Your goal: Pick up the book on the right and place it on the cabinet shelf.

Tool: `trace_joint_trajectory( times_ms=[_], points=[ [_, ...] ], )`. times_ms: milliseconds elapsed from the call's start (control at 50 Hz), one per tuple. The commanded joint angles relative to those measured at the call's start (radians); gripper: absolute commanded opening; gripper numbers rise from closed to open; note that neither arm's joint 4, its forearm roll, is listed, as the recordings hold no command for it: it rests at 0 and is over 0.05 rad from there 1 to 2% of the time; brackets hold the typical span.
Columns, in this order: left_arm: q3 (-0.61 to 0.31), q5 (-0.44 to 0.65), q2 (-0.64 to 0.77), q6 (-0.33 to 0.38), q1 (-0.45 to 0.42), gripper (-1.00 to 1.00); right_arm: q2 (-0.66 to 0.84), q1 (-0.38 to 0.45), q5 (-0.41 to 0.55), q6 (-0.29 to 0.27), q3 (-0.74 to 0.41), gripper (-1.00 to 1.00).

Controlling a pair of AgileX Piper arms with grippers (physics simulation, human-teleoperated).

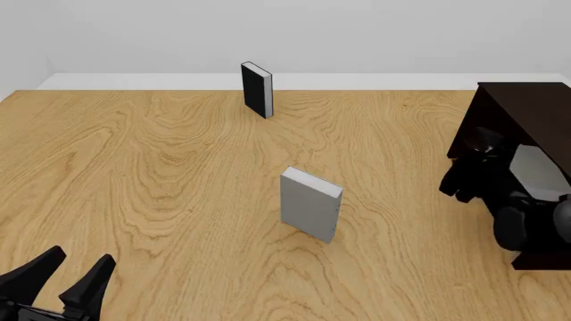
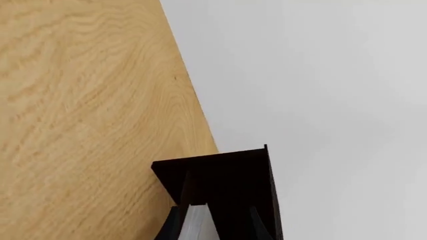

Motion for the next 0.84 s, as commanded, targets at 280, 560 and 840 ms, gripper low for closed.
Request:
trace_joint_trajectory(
  times_ms=[280,560,840],
  points=[
    [0.000,-0.013,0.013,-0.001,-0.002,1.00,-0.160,0.103,0.164,0.101,-0.024,1.00],
    [0.000,-0.026,0.028,-0.003,-0.003,1.00,-0.310,0.146,0.306,0.221,-0.016,1.00],
    [0.000,-0.019,0.017,-0.003,-0.006,1.00,-0.518,0.199,0.478,0.342,0.003,1.00]
  ],
)
